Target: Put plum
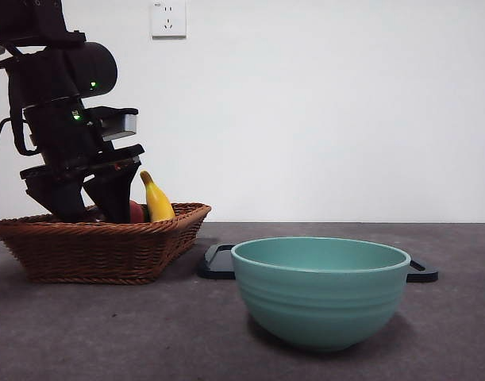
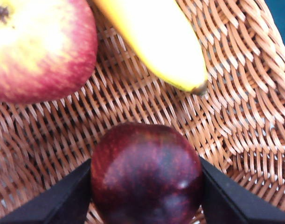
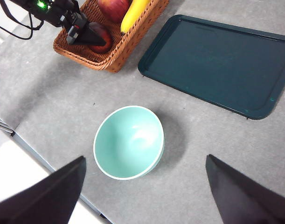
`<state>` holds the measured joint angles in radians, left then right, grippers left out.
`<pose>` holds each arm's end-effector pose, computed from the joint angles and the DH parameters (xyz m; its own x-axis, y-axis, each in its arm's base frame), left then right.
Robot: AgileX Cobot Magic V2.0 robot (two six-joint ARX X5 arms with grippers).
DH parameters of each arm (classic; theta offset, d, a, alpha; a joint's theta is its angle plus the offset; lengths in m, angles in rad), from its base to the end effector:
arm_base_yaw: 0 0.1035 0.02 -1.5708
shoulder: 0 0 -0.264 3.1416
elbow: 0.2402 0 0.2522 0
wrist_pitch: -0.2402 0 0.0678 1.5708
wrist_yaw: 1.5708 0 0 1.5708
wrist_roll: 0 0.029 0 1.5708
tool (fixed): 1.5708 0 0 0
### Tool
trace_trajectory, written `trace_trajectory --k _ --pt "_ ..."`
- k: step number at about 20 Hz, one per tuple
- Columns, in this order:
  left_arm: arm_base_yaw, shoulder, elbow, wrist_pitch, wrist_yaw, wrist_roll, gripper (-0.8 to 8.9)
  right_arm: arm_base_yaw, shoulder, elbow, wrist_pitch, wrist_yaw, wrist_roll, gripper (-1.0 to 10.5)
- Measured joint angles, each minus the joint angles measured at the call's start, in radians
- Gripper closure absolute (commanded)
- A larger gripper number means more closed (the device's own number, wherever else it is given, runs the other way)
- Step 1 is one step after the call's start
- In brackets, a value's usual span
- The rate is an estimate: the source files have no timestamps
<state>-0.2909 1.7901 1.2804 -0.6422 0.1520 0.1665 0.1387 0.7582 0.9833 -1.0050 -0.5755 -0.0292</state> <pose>0.3434 -0.1074 0.2059 0.3417 -0.2604 -0.9030 0.4828 0.8730 -0.0690 0.1159 0.0321 0.3334 0.5155 0.6215 -0.5899 -0.5193 0.7742 0.3618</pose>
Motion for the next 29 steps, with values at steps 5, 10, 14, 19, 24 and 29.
trace_trajectory --k 5,10,14,19,24,29 --pt "-0.016 -0.134 0.000 -0.011 0.003 -0.013 6.00 0.000 0.000 0.000 0.000 0.000 0.000 5.3" --pt "-0.105 -0.331 0.003 -0.064 0.057 -0.034 5.99 0.000 0.000 0.000 0.000 0.000 0.000 5.3" --pt "-0.249 -0.428 0.005 -0.057 0.127 -0.049 6.00 0.000 0.000 0.000 0.000 0.001 0.000 5.3" --pt "-0.423 -0.391 0.006 -0.056 0.128 -0.050 6.00 0.000 0.000 0.000 0.000 0.001 0.000 5.3" --pt "-0.529 -0.277 0.006 -0.040 0.131 -0.046 6.00 0.000 0.000 0.000 0.000 0.001 0.000 5.3" --pt "-0.586 -0.137 0.006 -0.006 0.131 -0.018 6.00 0.000 0.000 0.000 0.000 0.001 0.000 5.3"
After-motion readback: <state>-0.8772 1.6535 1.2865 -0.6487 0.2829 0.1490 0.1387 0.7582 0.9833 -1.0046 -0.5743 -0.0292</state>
